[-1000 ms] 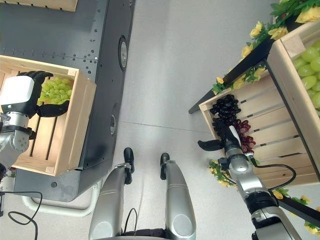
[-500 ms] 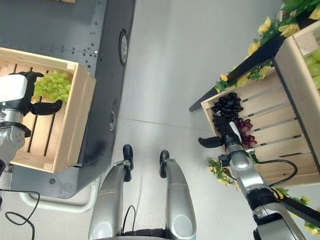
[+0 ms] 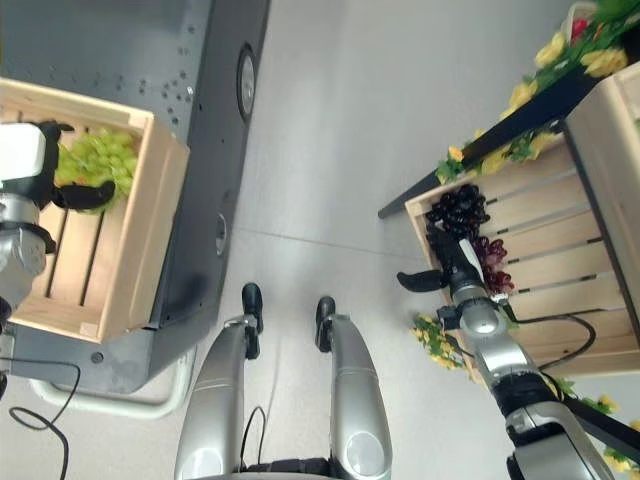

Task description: Pick up the fruits from the basket on one side to the basket on the other side

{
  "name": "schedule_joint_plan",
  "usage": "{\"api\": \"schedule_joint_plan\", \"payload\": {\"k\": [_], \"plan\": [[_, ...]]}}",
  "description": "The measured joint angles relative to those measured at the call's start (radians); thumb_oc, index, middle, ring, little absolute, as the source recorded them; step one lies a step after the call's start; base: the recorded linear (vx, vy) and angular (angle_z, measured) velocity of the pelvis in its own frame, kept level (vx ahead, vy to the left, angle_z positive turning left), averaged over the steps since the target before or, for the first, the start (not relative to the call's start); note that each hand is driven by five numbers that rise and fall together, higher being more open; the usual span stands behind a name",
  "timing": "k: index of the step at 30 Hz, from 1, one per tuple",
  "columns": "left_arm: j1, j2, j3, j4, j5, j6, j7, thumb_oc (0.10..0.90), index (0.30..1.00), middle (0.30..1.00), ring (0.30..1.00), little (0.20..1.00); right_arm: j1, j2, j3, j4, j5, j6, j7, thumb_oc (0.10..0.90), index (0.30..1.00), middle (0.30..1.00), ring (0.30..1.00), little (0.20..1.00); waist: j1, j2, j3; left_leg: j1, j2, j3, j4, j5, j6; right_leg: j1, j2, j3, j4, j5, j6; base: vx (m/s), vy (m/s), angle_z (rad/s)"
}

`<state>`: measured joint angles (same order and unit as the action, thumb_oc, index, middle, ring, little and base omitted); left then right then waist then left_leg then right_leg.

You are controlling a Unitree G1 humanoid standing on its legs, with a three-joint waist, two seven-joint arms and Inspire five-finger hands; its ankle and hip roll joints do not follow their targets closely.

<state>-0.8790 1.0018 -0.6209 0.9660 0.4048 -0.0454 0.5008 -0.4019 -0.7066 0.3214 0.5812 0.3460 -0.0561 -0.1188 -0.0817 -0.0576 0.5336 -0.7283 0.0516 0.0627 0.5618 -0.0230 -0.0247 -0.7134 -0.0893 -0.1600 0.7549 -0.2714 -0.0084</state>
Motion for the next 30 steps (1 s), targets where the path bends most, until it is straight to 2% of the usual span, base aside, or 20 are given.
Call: {"api": "schedule_joint_plan", "payload": {"k": [9, 15, 24, 28, 30], "plan": [[-0.15, 0.001, -0.139, 0.037, 0.141, 0.069, -0.098, 0.8, 0.9, 0.9, 0.9, 0.9, -0.026, -0.009, 0.006, 0.003, 0.026, 0.0, 0.0, 0.8, 0.9, 0.9, 0.9, 0.9, -0.005, -0.011, 0.0, -0.038, 0.0, -0.005, 0.009, -0.002, 0.003, -0.029, -0.004, -0.011, -0.004, 0.002, 0.0, -0.01, 0.001, 0.01], [-0.198, 0.008, -0.161, 0.034, 0.155, 0.054, -0.184, 0.8, 0.9, 0.9, 0.9, 0.9, -0.029, -0.01, 0.008, 0.012, 0.027, 0.0, 0.0, 0.8, 0.9, 0.9, 0.9, 0.9, -0.007, -0.013, 0.0, -0.048, 0.0, -0.006, 0.011, -0.003, 0.005, -0.031, -0.006, -0.014, -0.009, 0.005, 0.005, 0.0, 0.005, 0.01], [-0.261, 0.016, -0.199, 0.037, 0.191, 0.111, -0.34, 0.8, 0.9, 0.9, 0.9, 0.9, -0.046, -0.011, 0.019, 0.023, 0.058, -0.002, 0.001, 0.8, 0.9, 0.9, 0.9, 0.9, -0.011, -0.016, 0.0, -0.051, -0.002, -0.001, 0.005, -0.003, 0.015, -0.029, -0.005, -0.013, -0.028, 0.012, 0.015, 0.0, 0.0, 0.0], [-0.272, 0.004, -0.199, 0.049, 0.198, 0.181, -0.464, 0.8, 0.9, 0.9, 0.9, 0.9, -0.056, -0.011, 0.028, 0.024, 0.059, -0.004, 0.01, 0.8, 0.9, 0.9, 0.9, 0.9, -0.019, -0.018, 0.0, -0.051, -0.001, -0.002, 0.006, -0.004, 0.015, -0.029, -0.005, -0.014, -0.029, 0.012, 0.015, 0.0, 0.0, 0.0], [-0.274, -0.019, -0.201, 0.083, 0.228, 0.261, -0.524, 0.8, 0.9, 0.9, 0.9, 0.9, -0.077, -0.011, 0.047, 0.03, 0.067, -0.004, 0.015, 0.8, 0.9, 0.9, 0.9, 0.9, -0.032, -0.021, -0.001, -0.053, -0.001, -0.003, 0.007, -0.004, 0.015, -0.029, -0.004, -0.015, -0.03, 0.013, 0.014, 0.0, 0.0, 0.0]]}}
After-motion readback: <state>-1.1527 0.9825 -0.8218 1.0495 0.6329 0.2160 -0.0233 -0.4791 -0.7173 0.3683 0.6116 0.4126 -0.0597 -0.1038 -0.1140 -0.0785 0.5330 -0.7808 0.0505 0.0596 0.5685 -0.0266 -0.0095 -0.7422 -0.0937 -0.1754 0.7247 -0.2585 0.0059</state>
